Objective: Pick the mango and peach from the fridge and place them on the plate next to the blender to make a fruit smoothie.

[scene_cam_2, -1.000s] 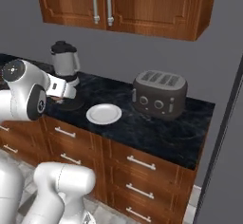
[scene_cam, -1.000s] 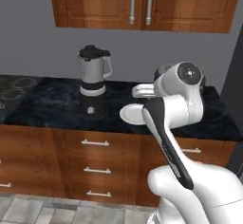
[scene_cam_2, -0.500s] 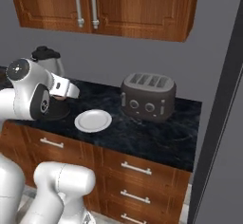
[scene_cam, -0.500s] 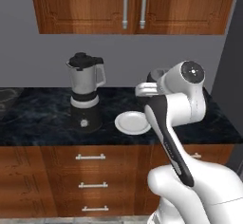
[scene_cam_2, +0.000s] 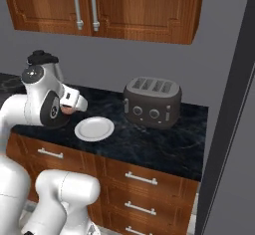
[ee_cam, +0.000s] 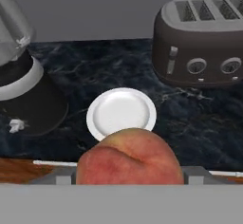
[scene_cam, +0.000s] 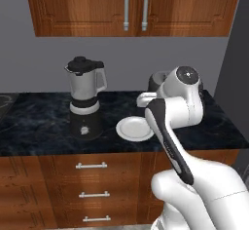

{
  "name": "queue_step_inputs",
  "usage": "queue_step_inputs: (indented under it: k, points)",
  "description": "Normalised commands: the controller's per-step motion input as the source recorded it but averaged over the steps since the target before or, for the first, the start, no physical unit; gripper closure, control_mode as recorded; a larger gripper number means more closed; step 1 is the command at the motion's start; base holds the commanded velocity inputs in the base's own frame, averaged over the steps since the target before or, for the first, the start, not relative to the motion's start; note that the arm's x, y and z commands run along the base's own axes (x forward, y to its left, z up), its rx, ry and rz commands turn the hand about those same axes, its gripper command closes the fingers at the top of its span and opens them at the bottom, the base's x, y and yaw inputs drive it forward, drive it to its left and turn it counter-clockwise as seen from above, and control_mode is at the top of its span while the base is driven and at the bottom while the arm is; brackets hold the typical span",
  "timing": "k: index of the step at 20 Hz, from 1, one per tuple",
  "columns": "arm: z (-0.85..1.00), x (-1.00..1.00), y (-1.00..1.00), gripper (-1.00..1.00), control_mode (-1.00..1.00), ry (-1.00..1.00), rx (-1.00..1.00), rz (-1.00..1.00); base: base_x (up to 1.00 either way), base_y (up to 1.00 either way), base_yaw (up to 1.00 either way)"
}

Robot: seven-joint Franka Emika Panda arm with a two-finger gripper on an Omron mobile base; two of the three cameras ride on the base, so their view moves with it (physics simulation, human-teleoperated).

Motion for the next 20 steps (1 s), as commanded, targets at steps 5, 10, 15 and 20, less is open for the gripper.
queue_step_inputs:
  k: [5,10,15,20]
  points:
    - [-0.99,0.69,0.00,1.00,-1.00,0.34,0.00,0.00,0.00,0.00,0.00]
    - [-0.88,0.71,0.03,1.00,-1.00,0.08,0.00,0.00,0.00,0.00,0.00]
    - [-0.70,0.71,0.04,1.00,-1.00,0.01,0.00,0.00,0.00,0.00,0.00]
    - [-0.52,0.64,0.00,1.00,-1.00,0.07,0.00,0.00,0.00,0.00,0.00]
